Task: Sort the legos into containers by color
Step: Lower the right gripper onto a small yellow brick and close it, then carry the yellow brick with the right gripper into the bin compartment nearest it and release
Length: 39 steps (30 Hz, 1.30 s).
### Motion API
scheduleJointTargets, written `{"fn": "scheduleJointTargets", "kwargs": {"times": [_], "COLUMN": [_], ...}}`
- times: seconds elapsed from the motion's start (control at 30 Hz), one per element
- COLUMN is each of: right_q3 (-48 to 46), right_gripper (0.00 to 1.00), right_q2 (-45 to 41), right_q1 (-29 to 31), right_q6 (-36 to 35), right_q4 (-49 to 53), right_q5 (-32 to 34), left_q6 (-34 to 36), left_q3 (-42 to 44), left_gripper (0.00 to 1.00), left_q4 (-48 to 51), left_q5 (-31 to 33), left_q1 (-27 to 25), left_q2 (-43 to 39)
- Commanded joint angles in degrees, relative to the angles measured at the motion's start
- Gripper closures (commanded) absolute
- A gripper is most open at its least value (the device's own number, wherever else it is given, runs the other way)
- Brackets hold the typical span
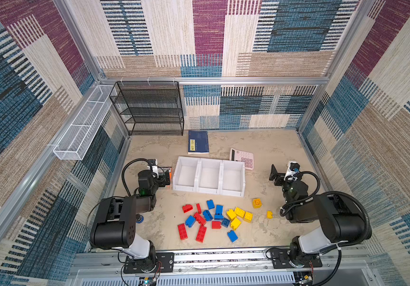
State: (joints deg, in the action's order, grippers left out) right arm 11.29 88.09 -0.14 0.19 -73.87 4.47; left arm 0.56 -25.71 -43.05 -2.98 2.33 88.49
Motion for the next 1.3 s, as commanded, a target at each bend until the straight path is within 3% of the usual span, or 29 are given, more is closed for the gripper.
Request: {"fn": "scheduleJointTargets", "kwargs": {"times": [0.0, 0.1, 0.17, 0.23, 0.37, 0.5, 0.67, 0.83, 1.03, 1.27], "right_q3": [0.0, 1.7, 8.9, 15.6, 25.5, 27.8, 23.3, 23.6, 21.5, 20.1], "right_gripper": [0.00, 0.00, 0.00, 0.01, 0.00, 0.01, 0.07, 0.10, 0.19, 0.33], "right_q2": [-0.1, -3.7, -9.7, -13.9, -17.4, -18.1, -21.3, -18.6, -15.6, -15.9], "right_q1": [-0.1, 0.3, 1.4, 3.0, 7.0, 13.6, 20.8, 27.2, 30.1, 33.5], "right_q6": [0.2, -0.2, 1.3, 7.0, 19.6, 23.9, 28.6, 31.2, 33.1, 36.4], "right_q4": [-1.2, 4.5, 24.4, 40.9, 65.9, 79.4, 86.4, 92.6, 94.5, 97.0], "right_q5": [-0.8, -0.2, 1.3, 3.2, -4.4, -1.2, 0.6, 5.5, 7.1, 7.1], "left_q6": [0.3, 0.5, -1.1, -7.2, -17.5, -25.4, -33.4, -42.7, -43.9, -44.8], "left_q3": [0.1, 0.7, -4.6, -12.6, -22.0, -22.8, -12.4, 0.1, 5.9, 7.1], "left_gripper": [0.01, 0.01, 0.01, 0.01, 0.01, 0.01, 0.01, 0.01, 0.01, 0.01], "left_q4": [-1.4, 2.3, 19.7, 37.2, 58.5, 68.2, 65.4, 52.5, 44.0, 35.2], "left_q5": [0.1, 1.2, 3.7, 5.9, -3.7, -12.4, -15.3, -18.6, -17.1, -21.2], "left_q1": [-0.1, -0.7, -2.0, -2.7, -5.8, -11.4, -19.0, -23.5, -29.0, -29.7], "left_q2": [-0.3, -6.0, -14.5, -21.1, -30.5, -38.1, -47.0, -51.0, -48.2, -41.8]}}
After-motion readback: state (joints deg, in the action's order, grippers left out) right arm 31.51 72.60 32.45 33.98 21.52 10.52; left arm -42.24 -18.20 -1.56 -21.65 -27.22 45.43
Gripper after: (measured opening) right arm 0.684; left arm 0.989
